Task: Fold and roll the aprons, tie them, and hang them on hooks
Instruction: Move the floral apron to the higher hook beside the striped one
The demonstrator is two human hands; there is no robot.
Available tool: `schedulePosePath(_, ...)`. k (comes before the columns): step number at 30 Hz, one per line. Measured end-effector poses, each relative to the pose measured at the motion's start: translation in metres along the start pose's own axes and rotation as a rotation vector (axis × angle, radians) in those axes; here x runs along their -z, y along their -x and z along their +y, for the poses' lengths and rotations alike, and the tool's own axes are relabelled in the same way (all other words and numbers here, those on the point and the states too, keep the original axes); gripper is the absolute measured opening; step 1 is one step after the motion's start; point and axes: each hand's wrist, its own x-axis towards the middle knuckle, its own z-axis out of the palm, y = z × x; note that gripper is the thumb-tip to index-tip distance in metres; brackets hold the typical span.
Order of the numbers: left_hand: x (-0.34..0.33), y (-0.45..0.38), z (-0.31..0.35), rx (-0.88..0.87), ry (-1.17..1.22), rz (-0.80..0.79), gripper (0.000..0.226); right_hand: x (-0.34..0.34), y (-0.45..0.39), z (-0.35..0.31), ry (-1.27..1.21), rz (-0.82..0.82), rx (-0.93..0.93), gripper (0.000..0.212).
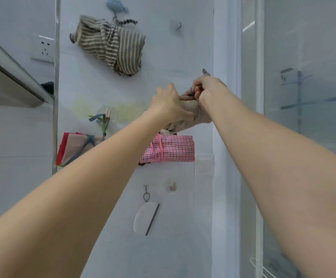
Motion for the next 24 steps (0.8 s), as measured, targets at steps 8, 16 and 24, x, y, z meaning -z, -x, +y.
schedulePosePath(8, 0.017, -0.091, -0.006, -0.185, 0.211, 0.379, 0.046, -0.021, -0.059, -0.06, 0.196, -0.245, 0.273, 0.024)
schedulePosePath(16, 0.033, -0.19, 0.002, -0.243, 0.277, 0.517, 0.029, -0.055, -0.137, -0.111, 0.942, -0.3, 0.707, 0.035)
schedulePosePath(24, 0.035, -0.248, 0.022, -0.193, 0.415, 0.572, 0.022, -0.089, -0.197, -0.145, 1.53, -0.037, 0.871, 0.042)
